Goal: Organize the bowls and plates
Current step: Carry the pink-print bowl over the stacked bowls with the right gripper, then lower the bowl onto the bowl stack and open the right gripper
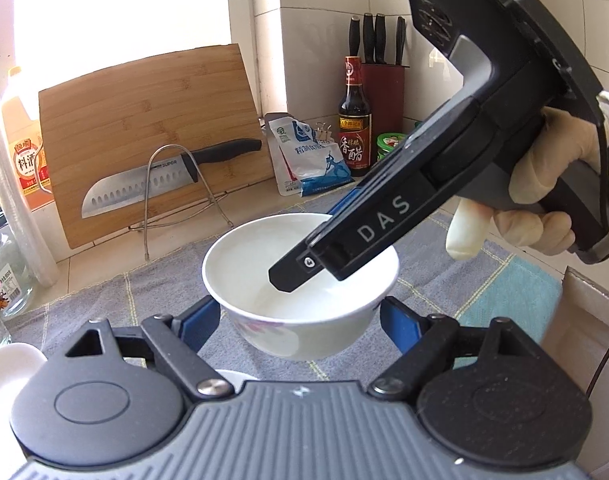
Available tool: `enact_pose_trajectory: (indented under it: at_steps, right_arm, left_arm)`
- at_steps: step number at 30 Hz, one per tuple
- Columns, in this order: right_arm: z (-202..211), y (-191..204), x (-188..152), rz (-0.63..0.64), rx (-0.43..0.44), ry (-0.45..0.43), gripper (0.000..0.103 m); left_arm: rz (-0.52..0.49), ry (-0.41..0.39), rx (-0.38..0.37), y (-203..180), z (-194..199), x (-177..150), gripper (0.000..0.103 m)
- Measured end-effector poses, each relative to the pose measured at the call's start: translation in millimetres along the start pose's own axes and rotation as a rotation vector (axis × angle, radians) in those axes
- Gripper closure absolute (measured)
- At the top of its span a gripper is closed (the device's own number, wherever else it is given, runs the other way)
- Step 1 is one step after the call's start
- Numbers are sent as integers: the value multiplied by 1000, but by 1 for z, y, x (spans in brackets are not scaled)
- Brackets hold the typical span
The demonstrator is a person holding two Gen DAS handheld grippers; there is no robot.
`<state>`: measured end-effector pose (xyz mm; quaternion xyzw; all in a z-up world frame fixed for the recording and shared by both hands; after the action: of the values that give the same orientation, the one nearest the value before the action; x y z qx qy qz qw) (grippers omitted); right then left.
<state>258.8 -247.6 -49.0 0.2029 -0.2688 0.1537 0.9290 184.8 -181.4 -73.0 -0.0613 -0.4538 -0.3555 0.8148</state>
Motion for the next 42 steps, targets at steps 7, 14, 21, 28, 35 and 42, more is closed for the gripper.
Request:
enact_pose_trajectory:
  at_steps: [7, 14, 21, 28, 35, 42]
  right_arm:
    - [-7, 31, -4, 2, 2, 1, 38]
    - [-18, 55, -6, 6, 13, 8, 38]
    - [-32, 75, -10, 12, 29, 24, 38]
    - [-44, 82, -19, -2, 35, 46, 38]
    - [-51, 84, -26, -13, 39, 65, 38]
    - [-54, 85, -27, -13, 46, 72, 38]
  left_arm:
    - [3, 3, -6, 13, 19, -18, 16]
    - [11, 11, -3, 26, 35, -34, 16]
    - [22, 34, 0, 38, 44, -51, 17]
    - [41, 75, -30, 40, 44, -68, 17]
    - [53, 103, -51, 39, 42, -79, 17]
    - [66, 124, -65, 39, 39, -86, 17]
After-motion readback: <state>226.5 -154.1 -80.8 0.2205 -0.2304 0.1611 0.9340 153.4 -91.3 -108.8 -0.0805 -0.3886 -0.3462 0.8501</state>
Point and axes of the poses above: each gripper's, at about its wrist camera, not at the fingertips, and z roughly against the way its jaws point, y to its left, x to its top, the point moved 9 cm from there along -z, roughly the way its jaws point, and after that the axes turned 11 degrees about -z, right-handed, at the moved point
